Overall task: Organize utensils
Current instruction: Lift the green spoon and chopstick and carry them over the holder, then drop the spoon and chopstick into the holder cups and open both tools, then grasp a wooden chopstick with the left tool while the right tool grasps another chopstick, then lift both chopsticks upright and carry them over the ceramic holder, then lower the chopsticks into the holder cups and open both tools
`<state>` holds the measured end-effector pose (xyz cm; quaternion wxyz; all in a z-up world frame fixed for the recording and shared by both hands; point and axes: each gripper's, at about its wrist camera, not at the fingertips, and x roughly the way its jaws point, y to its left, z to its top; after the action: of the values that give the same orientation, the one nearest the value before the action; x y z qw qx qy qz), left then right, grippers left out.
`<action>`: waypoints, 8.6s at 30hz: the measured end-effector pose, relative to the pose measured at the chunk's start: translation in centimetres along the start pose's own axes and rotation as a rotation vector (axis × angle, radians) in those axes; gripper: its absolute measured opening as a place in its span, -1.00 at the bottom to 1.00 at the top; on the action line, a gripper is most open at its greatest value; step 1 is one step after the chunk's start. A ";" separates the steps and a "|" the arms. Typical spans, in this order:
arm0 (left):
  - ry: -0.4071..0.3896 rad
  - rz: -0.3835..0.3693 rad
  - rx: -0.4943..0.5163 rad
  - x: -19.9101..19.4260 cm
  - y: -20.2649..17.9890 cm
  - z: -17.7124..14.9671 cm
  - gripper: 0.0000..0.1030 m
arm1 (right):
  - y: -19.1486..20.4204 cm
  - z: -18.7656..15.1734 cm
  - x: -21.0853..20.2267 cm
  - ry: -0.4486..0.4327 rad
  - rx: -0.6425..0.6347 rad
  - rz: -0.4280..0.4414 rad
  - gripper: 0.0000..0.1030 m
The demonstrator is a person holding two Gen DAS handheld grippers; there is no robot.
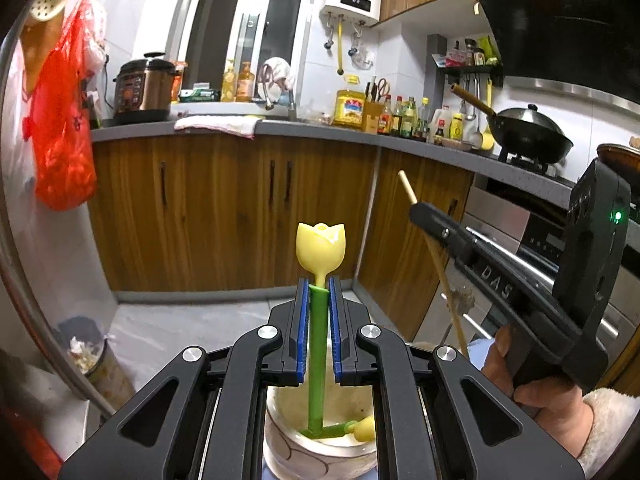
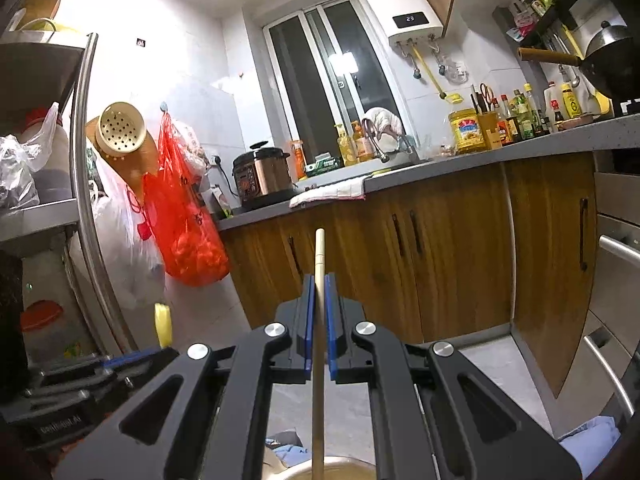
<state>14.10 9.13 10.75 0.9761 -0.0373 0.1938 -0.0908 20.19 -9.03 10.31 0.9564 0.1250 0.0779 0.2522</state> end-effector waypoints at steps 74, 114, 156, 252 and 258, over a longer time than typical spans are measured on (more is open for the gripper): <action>0.094 0.062 0.053 -10.8 -5.6 -3.2 0.72 | 0.3 -2.0 -17.8 0.264 -0.048 -0.102 0.81; 0.487 -0.075 0.168 0.4 -12.3 -16.8 -0.46 | -8.3 -14.0 -16.1 0.763 -0.034 -0.237 -0.58; 0.588 -0.136 0.113 -1.1 -11.4 -17.8 -0.76 | -5.9 -15.2 -17.8 0.845 -0.167 -0.239 -0.82; 0.029 0.064 -0.009 -3.6 -0.4 -5.0 -0.87 | 0.5 -6.6 -8.2 0.175 -0.087 -0.098 -0.90; 0.037 0.080 0.003 -3.4 -0.4 -5.1 -0.87 | 0.0 -6.4 -8.0 0.182 -0.060 -0.105 -0.90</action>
<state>8.96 9.26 7.37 0.9753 -0.0264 0.2128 -0.0527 11.93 -11.81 4.83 0.9606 0.0685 0.1632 0.2143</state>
